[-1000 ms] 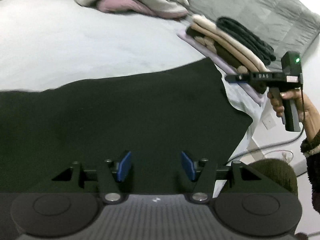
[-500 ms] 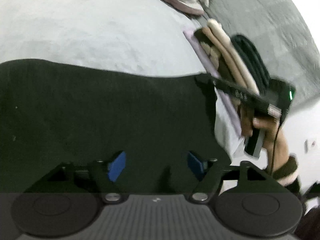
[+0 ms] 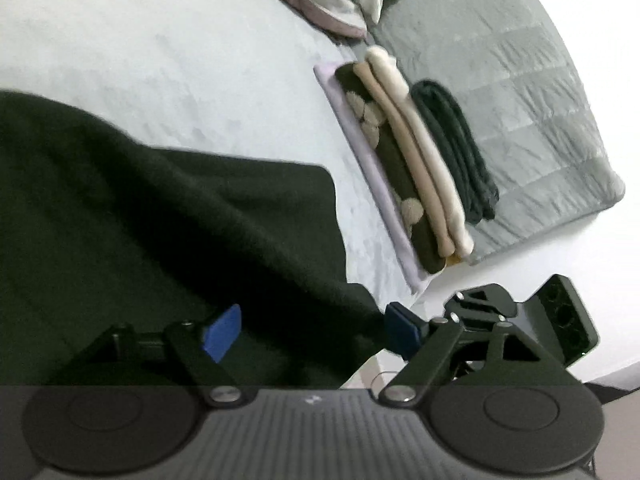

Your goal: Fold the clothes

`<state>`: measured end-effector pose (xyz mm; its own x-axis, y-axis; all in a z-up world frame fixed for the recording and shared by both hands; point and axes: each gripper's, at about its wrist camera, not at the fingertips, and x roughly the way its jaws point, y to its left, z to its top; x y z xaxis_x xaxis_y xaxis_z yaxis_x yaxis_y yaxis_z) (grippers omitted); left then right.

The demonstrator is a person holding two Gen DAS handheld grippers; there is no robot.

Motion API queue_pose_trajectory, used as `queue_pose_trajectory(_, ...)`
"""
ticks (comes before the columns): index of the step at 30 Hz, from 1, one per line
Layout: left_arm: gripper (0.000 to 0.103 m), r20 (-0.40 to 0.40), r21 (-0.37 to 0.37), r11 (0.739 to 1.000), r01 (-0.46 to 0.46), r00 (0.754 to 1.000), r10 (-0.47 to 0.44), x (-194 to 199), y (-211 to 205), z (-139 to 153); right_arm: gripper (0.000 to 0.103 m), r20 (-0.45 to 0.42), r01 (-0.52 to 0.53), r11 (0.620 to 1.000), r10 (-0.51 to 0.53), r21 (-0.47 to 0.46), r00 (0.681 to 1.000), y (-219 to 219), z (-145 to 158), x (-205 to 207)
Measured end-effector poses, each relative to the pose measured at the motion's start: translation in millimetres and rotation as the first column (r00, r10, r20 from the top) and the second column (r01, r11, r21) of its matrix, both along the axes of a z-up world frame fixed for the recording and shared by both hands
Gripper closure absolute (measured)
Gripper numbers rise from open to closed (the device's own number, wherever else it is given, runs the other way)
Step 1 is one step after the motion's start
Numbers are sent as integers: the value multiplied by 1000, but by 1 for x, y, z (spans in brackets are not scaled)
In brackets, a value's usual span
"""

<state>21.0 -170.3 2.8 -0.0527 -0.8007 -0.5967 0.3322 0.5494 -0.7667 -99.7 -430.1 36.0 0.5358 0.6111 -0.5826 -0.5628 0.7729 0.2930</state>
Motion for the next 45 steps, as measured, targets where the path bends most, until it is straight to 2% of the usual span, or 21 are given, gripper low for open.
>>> queue_pose_trajectory(2,45,-16,45,998,-33,999,34,-1,-4,-7,92,-28,-43,999,43,-9,999,4,-1,-5)
queue_pose_trajectory(4,91,-29,82,994,-67,997,69,-3,-4,-13,92,-54,-59,998,57,-30,997,7,-4,-3)
queue_pose_trajectory(6,97,-28,91,992,-86,996,89,-5,-2,-15,91,-65,-46,999,45,-19,997,5,-2,0)
queue_pose_trajectory(8,97,9,87,992,-95,995,95,-12,3,-9,87,-70,-28,1000,28,2,997,1,1,2)
queue_pose_trajectory(11,97,94,67,994,-82,993,75,-24,13,9,75,-53,33,997,-30,70,998,-19,8,8)
queue_pose_trajectory(14,97,157,61,997,-56,987,46,-33,16,20,74,-44,77,992,-73,102,996,-36,9,21)
queue_pose_trajectory(18,97,192,87,996,-15,981,-2,-43,14,19,74,-85,106,987,-96,123,992,-38,4,60)
queue_pose_trajectory(21,97,179,102,995,-13,984,-5,-47,12,11,74,-141,80,992,-67,95,988,-16,-8,102)
queue_pose_trajectory(25,97,177,99,995,-8,984,-10,-50,15,8,74,-226,-19,998,33,60,974,37,-33,154)
queue_pose_trajectory(33,97,188,93,996,13,982,-31,-44,5,10,75,-338,-188,982,189,34,922,126,-73,212)
queue_pose_trajectory(36,97,187,89,996,21,982,-37,-41,-2,9,76,-342,-199,978,207,59,917,143,-77,230)
queue_pose_trajectory(38,97,186,83,996,27,982,-43,-38,-5,8,80,-338,-194,978,206,70,918,151,-79,239)
queue_pose_trajectory(43,97,192,74,996,43,980,-57,-31,-17,6,80,-302,-128,990,142,67,943,157,-79,254)
queue_pose_trajectory(45,97,195,66,997,49,979,-61,-26,-20,8,78,-283,-102,993,114,60,952,149,-70,254)
